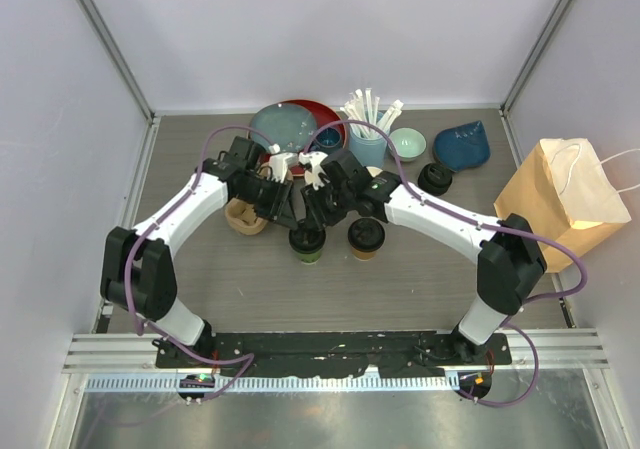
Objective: Pack the takeout coffee
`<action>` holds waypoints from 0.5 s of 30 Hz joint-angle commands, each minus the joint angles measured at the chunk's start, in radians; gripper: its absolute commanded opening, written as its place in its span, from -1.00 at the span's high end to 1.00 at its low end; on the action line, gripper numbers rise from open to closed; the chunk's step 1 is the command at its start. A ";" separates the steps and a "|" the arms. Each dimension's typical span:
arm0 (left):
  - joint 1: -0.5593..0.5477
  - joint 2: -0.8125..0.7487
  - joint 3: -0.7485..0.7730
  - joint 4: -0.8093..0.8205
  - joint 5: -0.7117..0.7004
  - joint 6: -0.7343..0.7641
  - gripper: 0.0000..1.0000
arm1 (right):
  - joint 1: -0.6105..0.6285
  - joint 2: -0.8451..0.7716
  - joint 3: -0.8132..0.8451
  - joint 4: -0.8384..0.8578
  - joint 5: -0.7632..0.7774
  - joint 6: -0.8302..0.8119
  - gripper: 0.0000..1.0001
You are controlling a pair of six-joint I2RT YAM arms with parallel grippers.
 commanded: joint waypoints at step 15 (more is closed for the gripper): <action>0.030 -0.049 -0.065 0.044 -0.010 -0.076 0.56 | -0.024 -0.084 -0.053 0.005 0.023 0.109 0.61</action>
